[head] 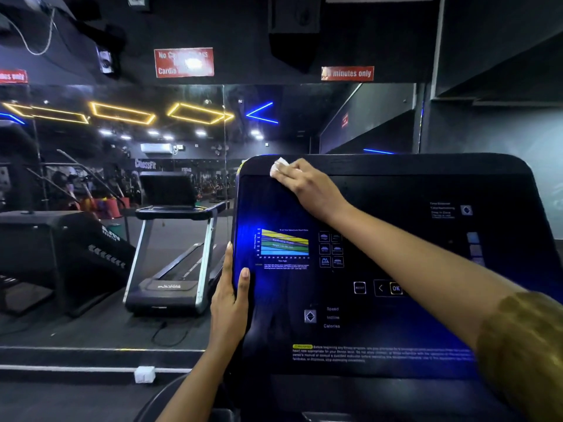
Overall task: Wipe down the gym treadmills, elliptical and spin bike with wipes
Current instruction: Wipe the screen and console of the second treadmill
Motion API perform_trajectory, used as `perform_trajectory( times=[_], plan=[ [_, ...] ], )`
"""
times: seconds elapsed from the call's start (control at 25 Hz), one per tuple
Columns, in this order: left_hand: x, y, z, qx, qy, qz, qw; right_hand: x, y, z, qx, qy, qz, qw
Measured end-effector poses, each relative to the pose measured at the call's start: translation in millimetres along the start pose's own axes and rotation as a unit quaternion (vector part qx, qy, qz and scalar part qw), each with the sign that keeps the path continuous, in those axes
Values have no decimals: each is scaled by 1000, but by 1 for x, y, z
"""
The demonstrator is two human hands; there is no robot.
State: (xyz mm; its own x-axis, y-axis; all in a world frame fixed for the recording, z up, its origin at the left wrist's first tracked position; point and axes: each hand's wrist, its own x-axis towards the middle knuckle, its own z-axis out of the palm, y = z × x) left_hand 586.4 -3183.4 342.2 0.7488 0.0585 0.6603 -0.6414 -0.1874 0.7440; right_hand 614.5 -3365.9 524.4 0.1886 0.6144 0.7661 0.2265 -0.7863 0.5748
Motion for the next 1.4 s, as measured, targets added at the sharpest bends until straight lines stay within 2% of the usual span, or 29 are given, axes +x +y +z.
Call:
perform_trajectory(
  times=[0.2, 0.36, 0.48, 0.52, 0.68, 0.76, 0.84, 0.88, 0.96, 1.08, 1.12, 1.16, 1.28, 1.32, 1.4],
  plan=[
    [-2, 2, 0, -11, -2, -3, 1000, -59, -47, -14, 35, -10, 29, 999],
    [-1, 2, -1, -13, -3, 8, 1000, -124, -96, -28, 55, -70, -76, 993],
    [-2, 3, 0, -5, 1, 8, 1000, -129, -87, -43, 82, -56, -134, 986],
    [-2, 3, 0, 1, 1, 6, 1000, -115, -73, -45, 78, -40, -120, 989],
    [-1, 2, -1, 11, -3, 13, 1000, -38, -22, -27, 34, -26, 51, 998],
    [-2, 3, 0, 6, -2, 24, 1000, -25, -32, -13, 32, -39, 72, 996],
    [-2, 3, -2, 1, 2, 26, 1000, -38, -59, -6, 51, -33, 59, 996],
    [-2, 3, -3, 18, 8, 35, 999, -52, -75, -7, 69, -34, 43, 996],
    [-4, 3, -3, 114, 23, 112, 987, -88, -105, -15, 96, -60, -19, 993],
    [5, 9, 6, 242, 7, 243, 939, -125, -109, -37, 72, -89, -127, 985],
    [11, 13, 10, 265, -3, 259, 929, -126, -97, -42, 72, -83, -115, 987],
    [17, 17, 14, 283, -12, 266, 921, -120, -81, -46, 73, -69, -65, 993],
    [29, 19, 23, 352, -30, 280, 893, -73, -31, -46, 57, -9, 128, 990],
    [30, 17, 25, 379, -30, 285, 880, -54, -24, -40, 54, 2, 144, 988],
    [30, 13, 28, 412, -27, 290, 863, -18, -26, -26, 56, -22, 124, 991]
  ],
)
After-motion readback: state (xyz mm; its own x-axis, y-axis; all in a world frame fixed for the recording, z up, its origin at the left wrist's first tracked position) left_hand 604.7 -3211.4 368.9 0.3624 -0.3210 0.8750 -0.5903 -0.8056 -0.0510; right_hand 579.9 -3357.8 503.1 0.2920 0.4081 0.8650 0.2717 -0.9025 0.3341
